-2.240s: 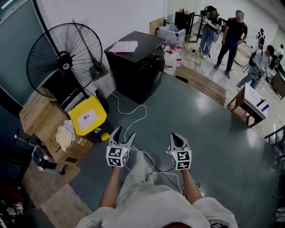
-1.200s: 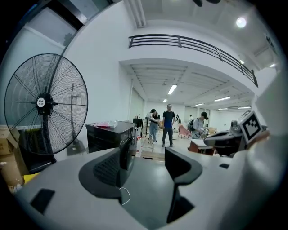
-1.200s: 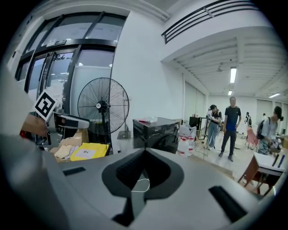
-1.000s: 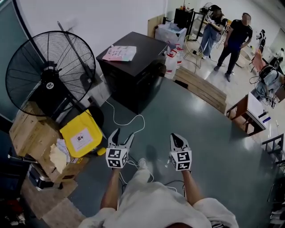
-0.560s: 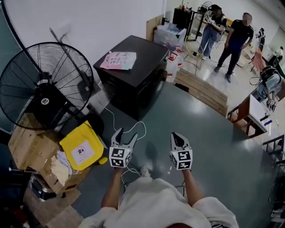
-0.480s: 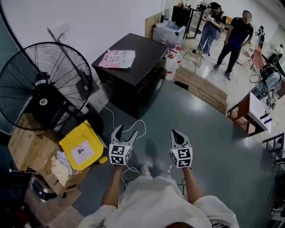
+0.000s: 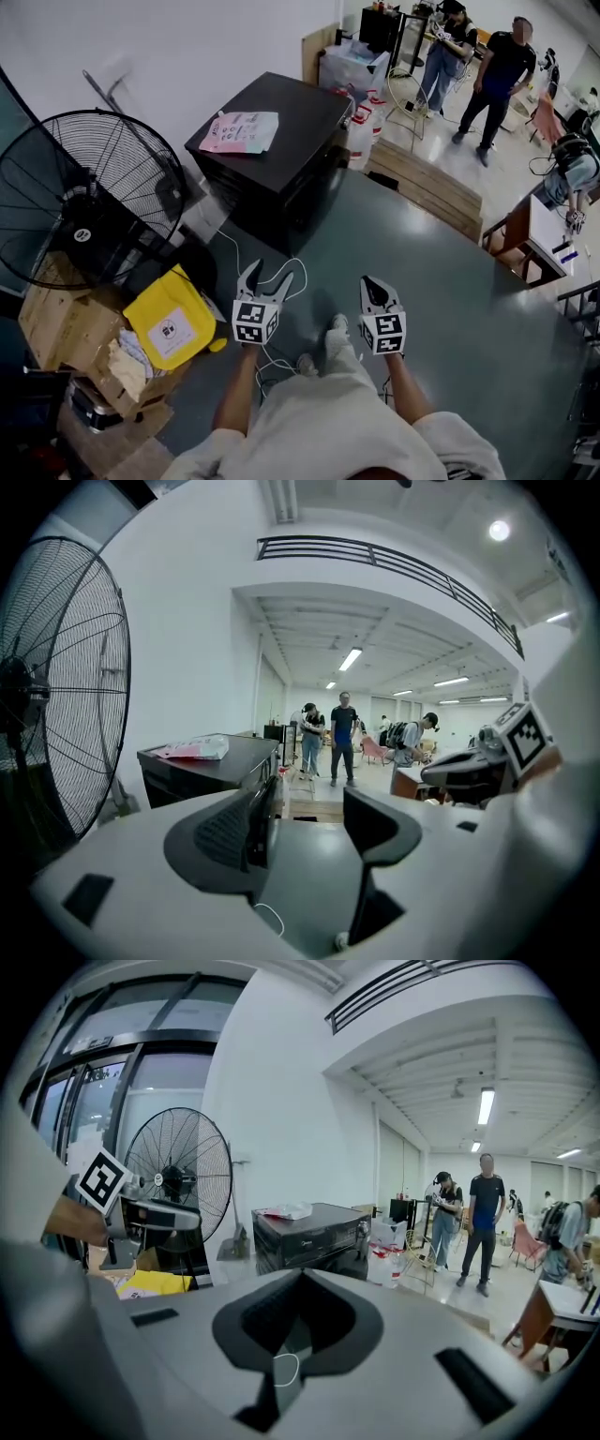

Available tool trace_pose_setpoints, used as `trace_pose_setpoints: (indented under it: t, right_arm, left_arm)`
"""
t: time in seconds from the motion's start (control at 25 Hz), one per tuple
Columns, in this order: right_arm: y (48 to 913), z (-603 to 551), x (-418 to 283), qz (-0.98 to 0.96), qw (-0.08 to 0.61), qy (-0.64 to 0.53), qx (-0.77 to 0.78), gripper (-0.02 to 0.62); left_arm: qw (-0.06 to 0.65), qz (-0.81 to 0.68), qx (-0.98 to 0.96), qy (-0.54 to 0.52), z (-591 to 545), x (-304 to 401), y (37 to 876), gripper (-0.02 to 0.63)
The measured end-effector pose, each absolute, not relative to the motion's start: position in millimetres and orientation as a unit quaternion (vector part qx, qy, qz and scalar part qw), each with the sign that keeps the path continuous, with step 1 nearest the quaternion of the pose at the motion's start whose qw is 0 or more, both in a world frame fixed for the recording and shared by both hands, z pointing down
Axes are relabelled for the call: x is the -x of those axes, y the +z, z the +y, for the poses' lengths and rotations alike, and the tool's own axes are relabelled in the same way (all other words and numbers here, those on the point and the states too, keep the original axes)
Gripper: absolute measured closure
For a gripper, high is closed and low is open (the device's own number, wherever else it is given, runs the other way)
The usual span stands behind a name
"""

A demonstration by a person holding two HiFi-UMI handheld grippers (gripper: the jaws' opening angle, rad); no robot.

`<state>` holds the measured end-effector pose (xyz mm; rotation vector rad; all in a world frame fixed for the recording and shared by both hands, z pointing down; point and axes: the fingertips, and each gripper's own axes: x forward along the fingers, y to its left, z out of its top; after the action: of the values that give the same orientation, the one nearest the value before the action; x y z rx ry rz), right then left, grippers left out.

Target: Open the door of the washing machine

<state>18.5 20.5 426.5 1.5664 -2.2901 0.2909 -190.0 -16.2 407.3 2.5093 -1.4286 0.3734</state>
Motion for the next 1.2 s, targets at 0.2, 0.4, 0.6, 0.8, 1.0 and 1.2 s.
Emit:
trace_pose_setpoints:
  t: [0.2, 0.4, 0.6, 0.8, 1.0, 1.2]
  right_arm:
    - [435.7, -24.4, -31.4, -0.818, 0.174, 0.103, -0.539, 0.597]
    - [442.2, -77.7, -55.9, -0.829, 0.173, 0.104, -0.522, 0.597]
    - [455.9, -127.1, -78.5, -0.839, 0.177, 0.113, -0.502, 0.597]
    - [476.8, -164.0, -88.6, -0.848, 0.188, 0.119, -0.482, 0.597]
    - [493.1, -196.3, -94.1, -0.850, 0.191, 0.124, -0.475, 0.597]
    - [508.8, -217.0, -92.8, -0.849, 0.195, 0.133, -0.473, 0.597]
  left_arm:
    - [0.117, -0.500, -0.848, 0.132, -55.9, 176.9, 416.8, 0.310]
    - [0.119, -0.513, -0.839, 0.139, -100.2, 152.9, 423.9, 0.310]
    - [0.124, -0.526, -0.829, 0.148, -145.4, 131.4, 433.7, 0.310]
    - [0.130, -0.534, -0.819, 0.162, -179.5, 121.7, 452.8, 0.310]
    - [0.138, -0.536, -0.815, 0.172, -207.7, 117.0, 476.2, 0.310]
    - [0.149, -0.531, -0.815, 0.176, -228.6, 115.5, 496.5, 0.310]
